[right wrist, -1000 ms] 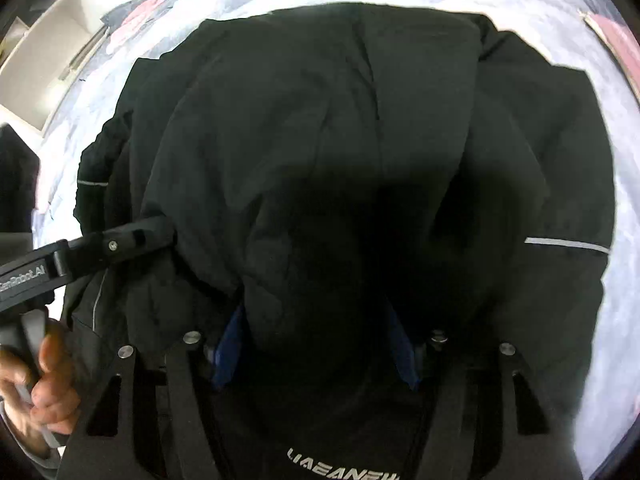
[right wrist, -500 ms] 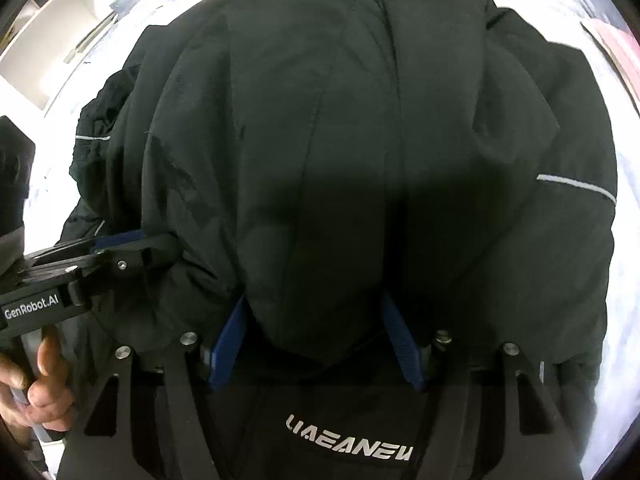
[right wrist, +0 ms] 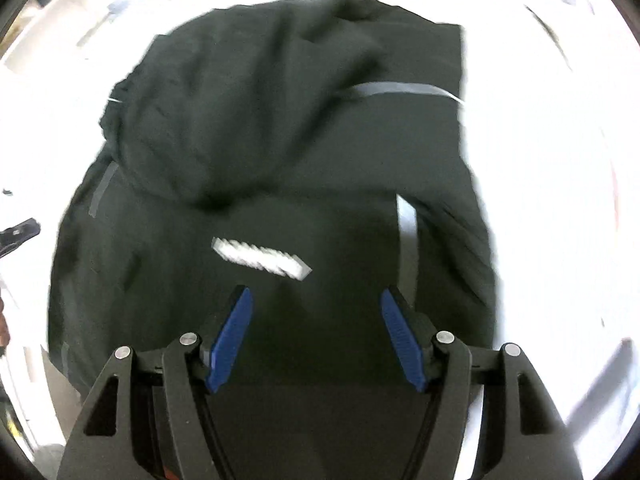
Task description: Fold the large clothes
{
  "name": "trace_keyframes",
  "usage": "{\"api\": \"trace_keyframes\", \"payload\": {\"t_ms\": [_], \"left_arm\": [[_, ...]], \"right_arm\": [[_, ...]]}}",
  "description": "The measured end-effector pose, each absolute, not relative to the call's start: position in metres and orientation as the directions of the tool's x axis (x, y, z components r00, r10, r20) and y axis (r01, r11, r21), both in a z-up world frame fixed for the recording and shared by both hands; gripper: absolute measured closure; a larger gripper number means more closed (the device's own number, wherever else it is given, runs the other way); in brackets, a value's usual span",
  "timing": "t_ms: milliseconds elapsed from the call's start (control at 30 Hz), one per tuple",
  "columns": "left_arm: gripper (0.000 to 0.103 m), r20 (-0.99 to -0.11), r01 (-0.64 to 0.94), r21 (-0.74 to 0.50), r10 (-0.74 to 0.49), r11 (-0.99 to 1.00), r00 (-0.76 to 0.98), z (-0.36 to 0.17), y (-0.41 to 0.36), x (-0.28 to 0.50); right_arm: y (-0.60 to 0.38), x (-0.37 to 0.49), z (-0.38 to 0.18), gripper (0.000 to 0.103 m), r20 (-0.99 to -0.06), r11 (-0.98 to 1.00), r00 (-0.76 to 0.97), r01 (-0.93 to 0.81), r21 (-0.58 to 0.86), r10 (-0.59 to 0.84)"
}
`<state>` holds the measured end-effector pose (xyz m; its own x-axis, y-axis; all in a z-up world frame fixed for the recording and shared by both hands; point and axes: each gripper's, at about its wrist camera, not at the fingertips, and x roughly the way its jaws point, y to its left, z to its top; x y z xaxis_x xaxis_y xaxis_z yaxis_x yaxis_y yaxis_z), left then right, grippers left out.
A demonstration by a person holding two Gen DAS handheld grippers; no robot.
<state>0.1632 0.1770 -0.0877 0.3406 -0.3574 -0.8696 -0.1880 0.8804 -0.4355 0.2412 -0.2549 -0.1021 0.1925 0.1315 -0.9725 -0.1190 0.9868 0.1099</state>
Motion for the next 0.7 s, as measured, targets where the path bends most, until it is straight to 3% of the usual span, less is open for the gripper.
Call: {"api": "trace_keyframes", "payload": {"t_ms": [233, 433, 533, 600, 700], "left_arm": [[0.057, -0.897, -0.327, -0.433, -0.366, 0.840, 0.249, -0.145, 0.197, 0.118], [0.057, -0.875, -0.293, -0.482, -0.433, 0.826, 0.218, -0.166, 0.182, 0.100], [0.059, -0.777, -0.236, -0.628, -0.578, 0.742, 0.249, -0.156, 0.176, 0.095], [0.059, -0.673, -0.175, -0.737, -0.684, 0.653, 0.281, -0.143, 0.171, 0.090], [0.059, -0.576, -0.155, -0.816, -0.764, 0.557, 0.290, -0.143, 0.166, 0.088]], "right_arm": [[-0.331, 0.199, -0.117, 0.034, -0.981, 0.983, 0.104, 0.067, 0.169, 0.162], [-0.370, 0.169, -0.123, 0.034, -0.983, 0.974, 0.042, 0.130, 0.183, 0.179], [-0.390, 0.151, -0.125, 0.036, -0.979, 0.970, 0.007, 0.134, 0.202, 0.203], [-0.395, 0.137, -0.126, 0.046, -0.967, 0.961, -0.019, 0.122, 0.248, 0.252], [-0.390, 0.113, -0.135, 0.047, -0.963, 0.963, -0.071, 0.089, 0.254, 0.261]]}}
